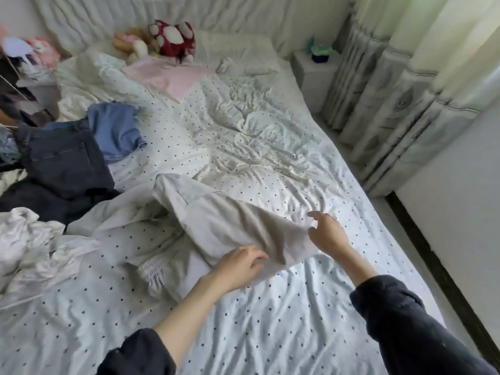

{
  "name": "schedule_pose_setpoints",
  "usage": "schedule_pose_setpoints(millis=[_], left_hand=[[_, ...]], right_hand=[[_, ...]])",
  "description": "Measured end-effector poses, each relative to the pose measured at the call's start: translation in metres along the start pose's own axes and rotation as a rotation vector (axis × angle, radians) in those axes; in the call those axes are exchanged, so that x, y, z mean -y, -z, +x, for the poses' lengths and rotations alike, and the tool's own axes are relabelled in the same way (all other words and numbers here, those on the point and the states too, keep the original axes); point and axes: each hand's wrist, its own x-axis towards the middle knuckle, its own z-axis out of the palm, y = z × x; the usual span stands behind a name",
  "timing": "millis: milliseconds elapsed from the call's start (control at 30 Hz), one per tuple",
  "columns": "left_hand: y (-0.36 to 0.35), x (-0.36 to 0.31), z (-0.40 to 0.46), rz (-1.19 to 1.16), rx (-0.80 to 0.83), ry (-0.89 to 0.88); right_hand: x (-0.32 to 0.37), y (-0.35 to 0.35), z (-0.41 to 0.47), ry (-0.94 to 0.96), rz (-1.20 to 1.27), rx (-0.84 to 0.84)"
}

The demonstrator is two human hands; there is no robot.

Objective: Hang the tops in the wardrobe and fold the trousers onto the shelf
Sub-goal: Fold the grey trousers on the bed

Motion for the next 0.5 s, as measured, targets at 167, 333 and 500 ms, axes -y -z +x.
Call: schedule_pose_setpoints(millis=[167, 333, 500], left_hand=[[-0.001, 0.062, -0.031, 0.025, -0.441, 0.106], [-0.009, 0.118, -0.064, -0.019, -0.363, 0.548], [-0.025, 0.155, -0.071, -0.103, -0.189, 0.650]], right_hand=[[0.031, -0.042, -0.006, 0.201, -0.033, 0.115], [0.068, -0.103, -0.020, 0.341, -0.124, 0.256], [0.112, -0.146, -0.004, 0.384, -0.209, 0.132]])
